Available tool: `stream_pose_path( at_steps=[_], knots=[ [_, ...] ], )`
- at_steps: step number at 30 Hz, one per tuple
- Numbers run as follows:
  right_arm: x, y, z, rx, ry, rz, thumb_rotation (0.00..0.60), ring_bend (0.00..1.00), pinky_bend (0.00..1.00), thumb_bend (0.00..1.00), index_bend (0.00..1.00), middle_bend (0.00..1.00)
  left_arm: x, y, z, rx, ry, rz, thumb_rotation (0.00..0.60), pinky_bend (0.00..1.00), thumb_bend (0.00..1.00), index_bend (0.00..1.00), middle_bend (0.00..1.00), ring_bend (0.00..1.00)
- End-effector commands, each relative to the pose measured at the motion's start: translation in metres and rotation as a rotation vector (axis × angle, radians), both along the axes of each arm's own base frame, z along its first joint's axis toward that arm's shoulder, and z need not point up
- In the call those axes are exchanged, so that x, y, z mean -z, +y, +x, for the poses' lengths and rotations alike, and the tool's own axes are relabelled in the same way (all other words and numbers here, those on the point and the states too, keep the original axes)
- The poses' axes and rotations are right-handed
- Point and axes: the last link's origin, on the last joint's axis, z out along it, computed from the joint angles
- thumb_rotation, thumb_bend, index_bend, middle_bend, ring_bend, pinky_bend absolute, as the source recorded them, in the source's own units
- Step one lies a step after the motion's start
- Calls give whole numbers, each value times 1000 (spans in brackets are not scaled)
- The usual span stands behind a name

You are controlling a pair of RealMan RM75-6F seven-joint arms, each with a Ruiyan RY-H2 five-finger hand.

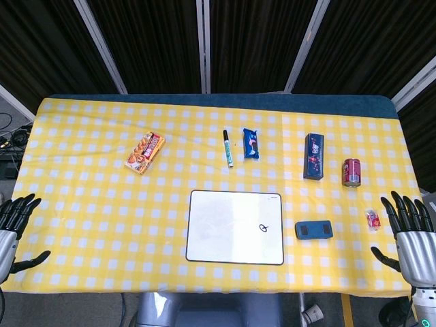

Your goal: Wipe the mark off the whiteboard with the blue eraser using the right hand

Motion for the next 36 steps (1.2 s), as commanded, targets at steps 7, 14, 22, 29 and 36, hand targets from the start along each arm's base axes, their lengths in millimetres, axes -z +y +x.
stream_pose_path(
  at_steps=[7,14,22,29,36],
  knots=[
    [10,-2,-3,24,-21,62,600,0,0,0,0,0,1,1,-1,-9,2,-2,600,0,0,0,0,0],
    [44,-35,-16,-50,-20,273,600,6,35,0,142,88,3,9,-1,-18,6,0,600,0,0,0,0,0],
    [82,-70,-17,-52,-2,433,600,154,245,0,195,231,7,20,-9,-73,21,-3,600,0,0,0,0,0],
    [107,-84,-18,-32,-5,498,600,198,302,0,243,274,8,24,-15,-109,31,2,600,0,0,0,0,0],
    [117,-95,-26,8,2,527,600,226,331,0,244,298,11,24,-15,-115,39,-6,600,0,0,0,0,0]
  ],
)
